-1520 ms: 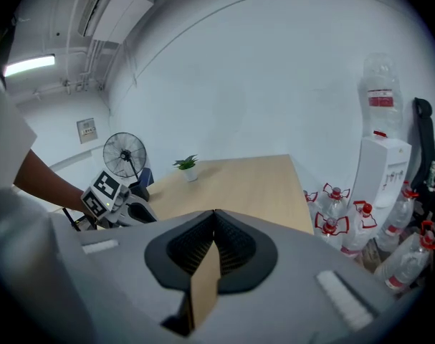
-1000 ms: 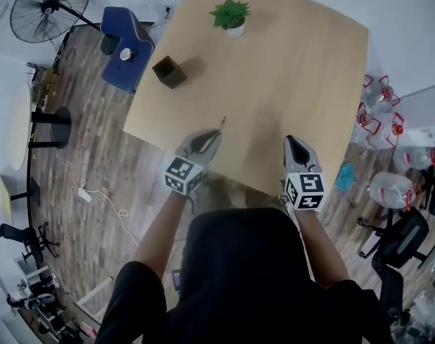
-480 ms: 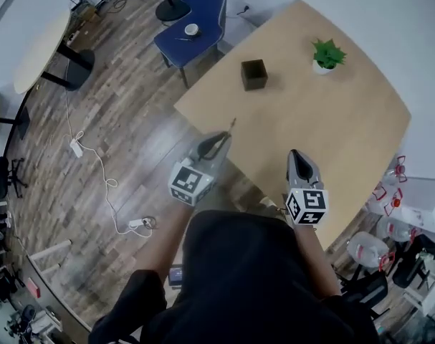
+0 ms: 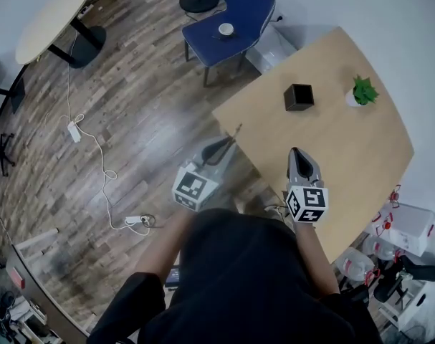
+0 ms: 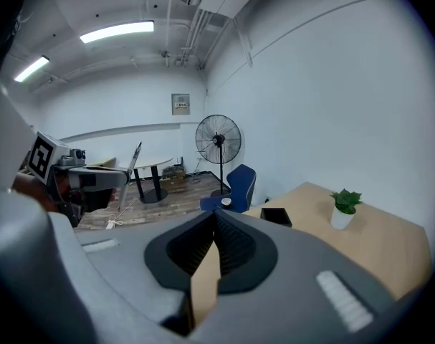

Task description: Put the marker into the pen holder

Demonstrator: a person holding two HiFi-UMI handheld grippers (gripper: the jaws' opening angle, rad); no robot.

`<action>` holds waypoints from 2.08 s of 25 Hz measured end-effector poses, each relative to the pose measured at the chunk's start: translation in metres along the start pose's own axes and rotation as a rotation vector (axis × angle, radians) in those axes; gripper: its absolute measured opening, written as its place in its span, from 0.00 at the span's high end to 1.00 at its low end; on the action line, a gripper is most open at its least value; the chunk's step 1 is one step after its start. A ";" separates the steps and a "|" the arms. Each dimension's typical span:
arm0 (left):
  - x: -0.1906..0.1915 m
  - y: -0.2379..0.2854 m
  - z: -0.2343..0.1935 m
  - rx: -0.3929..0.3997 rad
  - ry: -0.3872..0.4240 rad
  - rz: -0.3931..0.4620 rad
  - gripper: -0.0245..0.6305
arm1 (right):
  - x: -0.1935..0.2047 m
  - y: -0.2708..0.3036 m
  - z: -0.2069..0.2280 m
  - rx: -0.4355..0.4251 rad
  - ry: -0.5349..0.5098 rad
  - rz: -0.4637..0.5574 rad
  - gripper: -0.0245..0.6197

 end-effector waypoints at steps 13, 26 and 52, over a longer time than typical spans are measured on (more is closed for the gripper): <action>-0.032 -0.052 -0.070 -0.037 -0.018 0.040 0.89 | -0.022 0.054 -0.084 -0.048 0.064 -0.017 0.96; -0.030 -0.029 -0.078 -0.063 -0.021 0.032 0.89 | -0.021 0.093 -0.084 -0.092 0.103 -0.002 0.96; 0.006 0.286 -0.060 0.288 0.030 -0.124 0.89 | -0.013 0.130 0.141 0.276 0.255 0.106 0.96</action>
Point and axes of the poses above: the fingertips, and each gripper's own axes: y forward along the fingers, z to its right, x out of its underside, the point moved 8 cm from there along -y, backward along the fingers, and after that the axes turned 13 degrees about z, right-handed, at the moved point
